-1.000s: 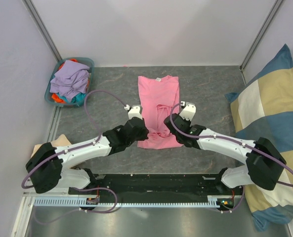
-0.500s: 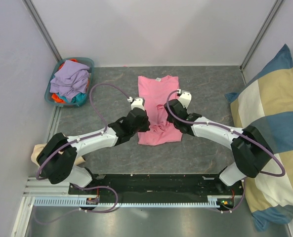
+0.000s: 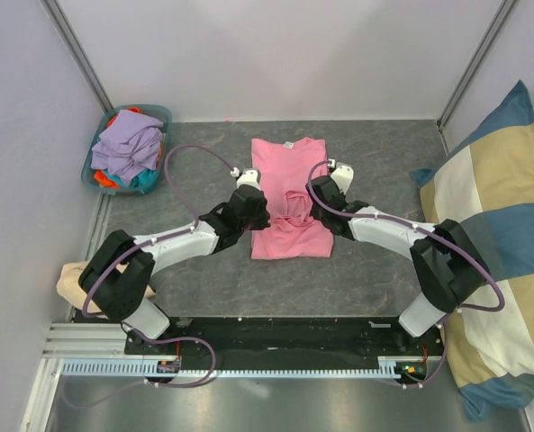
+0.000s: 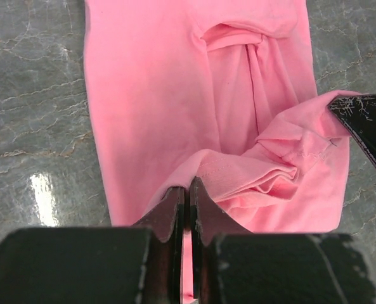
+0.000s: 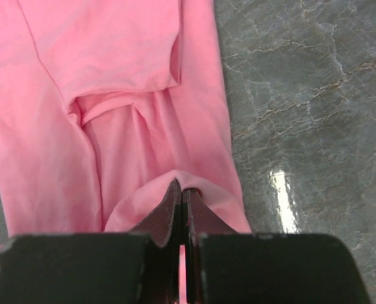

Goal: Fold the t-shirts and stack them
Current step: Fold the tshirt

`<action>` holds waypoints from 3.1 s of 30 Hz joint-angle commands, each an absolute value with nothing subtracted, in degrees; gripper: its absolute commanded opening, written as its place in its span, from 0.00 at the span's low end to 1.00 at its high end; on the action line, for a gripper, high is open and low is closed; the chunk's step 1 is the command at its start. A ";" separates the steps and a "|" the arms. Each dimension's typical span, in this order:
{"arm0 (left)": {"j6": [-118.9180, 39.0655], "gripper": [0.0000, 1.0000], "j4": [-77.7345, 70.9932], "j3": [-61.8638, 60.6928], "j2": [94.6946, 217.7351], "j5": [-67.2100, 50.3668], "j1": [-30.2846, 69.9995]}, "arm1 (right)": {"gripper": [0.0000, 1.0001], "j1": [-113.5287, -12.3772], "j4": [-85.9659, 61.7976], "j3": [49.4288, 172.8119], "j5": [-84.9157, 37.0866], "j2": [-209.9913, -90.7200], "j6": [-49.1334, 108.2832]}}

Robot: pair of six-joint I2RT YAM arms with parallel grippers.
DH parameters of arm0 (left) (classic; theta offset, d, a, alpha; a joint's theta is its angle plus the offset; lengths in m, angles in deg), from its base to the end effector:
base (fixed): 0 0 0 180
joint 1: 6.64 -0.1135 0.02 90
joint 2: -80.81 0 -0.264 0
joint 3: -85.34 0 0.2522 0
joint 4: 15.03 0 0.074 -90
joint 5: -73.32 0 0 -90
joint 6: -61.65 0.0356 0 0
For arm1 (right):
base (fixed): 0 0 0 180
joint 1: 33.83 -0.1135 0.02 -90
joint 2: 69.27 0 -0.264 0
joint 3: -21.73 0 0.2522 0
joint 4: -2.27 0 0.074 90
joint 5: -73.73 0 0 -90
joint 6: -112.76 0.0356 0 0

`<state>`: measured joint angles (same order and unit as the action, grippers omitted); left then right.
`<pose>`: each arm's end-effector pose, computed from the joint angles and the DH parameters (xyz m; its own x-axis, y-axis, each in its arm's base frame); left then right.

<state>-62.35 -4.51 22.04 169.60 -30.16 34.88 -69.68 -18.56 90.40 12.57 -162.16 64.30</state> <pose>0.2525 -0.2125 0.2050 -0.6465 -0.1539 -0.7473 0.1712 0.9252 -0.3387 0.2837 0.1838 0.1993 -0.5864 0.2930 -0.7552 0.2032 0.9557 0.2130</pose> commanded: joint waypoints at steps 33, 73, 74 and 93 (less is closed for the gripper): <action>-51.72 1.00 -4.96 14.45 168.88 -36.55 24.38 | 0.72 -59.40 -17.47 93.41 14.23 -156.05 54.22; -67.28 0.97 -8.38 38.01 161.84 -33.30 38.53 | 0.89 -62.92 -7.10 62.30 -9.32 -141.00 66.44; -67.46 0.96 -8.91 38.10 161.93 -33.29 38.53 | 0.88 -62.92 -6.40 61.51 -9.59 -140.99 66.70; -68.69 0.57 -12.16 38.01 165.45 -31.36 38.62 | 0.54 -63.00 -1.30 59.57 -13.02 -145.30 68.90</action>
<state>-66.56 -9.17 38.35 164.88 -31.36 38.24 -62.86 -4.09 60.61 -11.63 -144.17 67.71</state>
